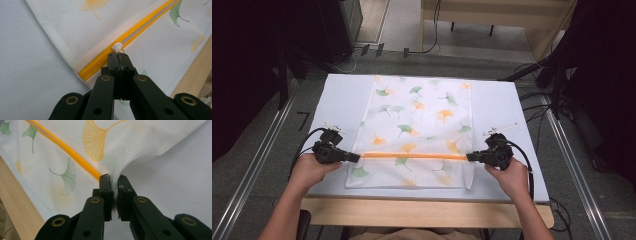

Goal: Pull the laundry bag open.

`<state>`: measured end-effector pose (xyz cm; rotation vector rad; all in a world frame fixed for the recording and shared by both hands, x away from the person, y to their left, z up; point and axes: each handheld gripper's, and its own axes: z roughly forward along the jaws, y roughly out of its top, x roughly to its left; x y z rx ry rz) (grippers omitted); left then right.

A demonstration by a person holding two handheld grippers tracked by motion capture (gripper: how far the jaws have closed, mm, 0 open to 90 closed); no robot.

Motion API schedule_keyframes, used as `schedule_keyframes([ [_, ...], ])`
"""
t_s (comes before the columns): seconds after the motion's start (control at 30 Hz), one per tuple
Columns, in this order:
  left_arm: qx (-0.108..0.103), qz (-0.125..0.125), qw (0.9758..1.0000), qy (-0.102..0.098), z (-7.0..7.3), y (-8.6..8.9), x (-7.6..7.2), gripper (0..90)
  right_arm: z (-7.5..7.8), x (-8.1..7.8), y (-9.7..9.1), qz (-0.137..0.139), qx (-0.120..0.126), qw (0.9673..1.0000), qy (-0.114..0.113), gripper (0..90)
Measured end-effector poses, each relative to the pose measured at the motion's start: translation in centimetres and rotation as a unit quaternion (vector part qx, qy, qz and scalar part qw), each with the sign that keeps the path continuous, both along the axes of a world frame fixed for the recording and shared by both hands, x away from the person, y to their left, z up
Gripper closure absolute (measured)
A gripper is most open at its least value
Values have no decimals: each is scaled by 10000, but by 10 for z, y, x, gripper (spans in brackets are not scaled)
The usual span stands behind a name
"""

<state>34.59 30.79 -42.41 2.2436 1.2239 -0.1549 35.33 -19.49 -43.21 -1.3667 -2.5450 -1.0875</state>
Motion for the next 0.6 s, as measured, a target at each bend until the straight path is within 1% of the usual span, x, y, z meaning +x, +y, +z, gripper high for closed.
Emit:
schedule_keyframes([
  [0.23,-25,12,10000,20,0,0,0,900,0,0,-1,12,13,10000,-7,854],
  [0.33,-39,-2,10000,-8,1,2,0,900,0,0,-1,11,10,10000,-17,854],
  [0.5,-73,34,10000,3,0,2,0,900,0,0,0,12,10,10000,-1,854],
  [0.6,-31,9,10000,36,0,4,0,900,0,0,0,19,12,10000,0,855],
])
